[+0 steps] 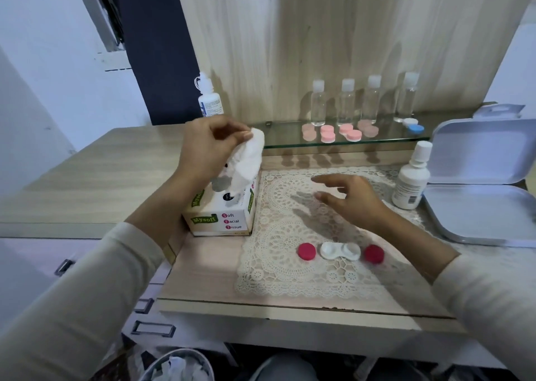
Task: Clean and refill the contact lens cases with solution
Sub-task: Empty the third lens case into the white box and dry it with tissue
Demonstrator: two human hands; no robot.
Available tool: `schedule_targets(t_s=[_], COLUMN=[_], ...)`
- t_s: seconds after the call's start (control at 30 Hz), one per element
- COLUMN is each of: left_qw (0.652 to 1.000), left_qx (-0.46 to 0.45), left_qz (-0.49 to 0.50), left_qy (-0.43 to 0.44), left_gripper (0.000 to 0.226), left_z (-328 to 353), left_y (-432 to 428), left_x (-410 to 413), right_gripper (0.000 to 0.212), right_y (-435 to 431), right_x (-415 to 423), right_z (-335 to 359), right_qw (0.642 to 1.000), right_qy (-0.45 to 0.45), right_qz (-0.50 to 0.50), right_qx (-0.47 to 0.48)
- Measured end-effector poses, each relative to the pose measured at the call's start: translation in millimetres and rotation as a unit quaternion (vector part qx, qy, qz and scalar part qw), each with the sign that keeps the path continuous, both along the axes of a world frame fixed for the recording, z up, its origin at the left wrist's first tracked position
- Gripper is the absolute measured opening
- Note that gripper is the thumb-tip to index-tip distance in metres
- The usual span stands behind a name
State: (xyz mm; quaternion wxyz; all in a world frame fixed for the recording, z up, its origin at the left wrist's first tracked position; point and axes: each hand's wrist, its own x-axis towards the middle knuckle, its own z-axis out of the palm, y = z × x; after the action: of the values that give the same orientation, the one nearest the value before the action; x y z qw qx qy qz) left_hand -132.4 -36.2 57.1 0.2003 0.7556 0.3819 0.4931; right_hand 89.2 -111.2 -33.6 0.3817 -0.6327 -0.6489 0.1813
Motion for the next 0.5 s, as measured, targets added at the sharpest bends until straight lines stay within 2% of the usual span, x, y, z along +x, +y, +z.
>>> schedule_targets(t_s=[0.1,0.2,0.27,0.37,0.47,0.5], left_qw=[0.996,0.989,0.982,0.967,0.953,0.951], left_qx=[-0.047,-0.079,-0.102,-0.165,-0.224,-0.231], left_qz=[-0.077,-0.125,-0.158,-0.183,-0.190,-0.195], left_qy=[0.011,0.004,-0.026,-0.058,-0.082,-0.071], left_gripper=[0.016,0.013,0.018,0.018,0.008,0.016], left_z=[-6,-21,-32,-45,-52,-55], left_y=[-25,-48,-58,-73,-87,-90], left_x=[15,29,37,46,45,44], right_gripper=[0.051,0.063,0.053,0.015,0.014,0.013], right_y=[-15,-28,-36,-49,-60,-63], right_x=[-8,-13,-15,-13,-7,-5], right_z=[22,36,36,31,25,24], right_qw=[0.995,0.995,0.996,0.995,0.996,0.996], right_qy=[0.081,0.068,0.058,0.083,0.079,0.078], right_qz=[0.027,0.067,0.070,0.055,0.035,0.028], right_qx=[0.049,0.033,0.025,0.027,-0.001,-0.013])
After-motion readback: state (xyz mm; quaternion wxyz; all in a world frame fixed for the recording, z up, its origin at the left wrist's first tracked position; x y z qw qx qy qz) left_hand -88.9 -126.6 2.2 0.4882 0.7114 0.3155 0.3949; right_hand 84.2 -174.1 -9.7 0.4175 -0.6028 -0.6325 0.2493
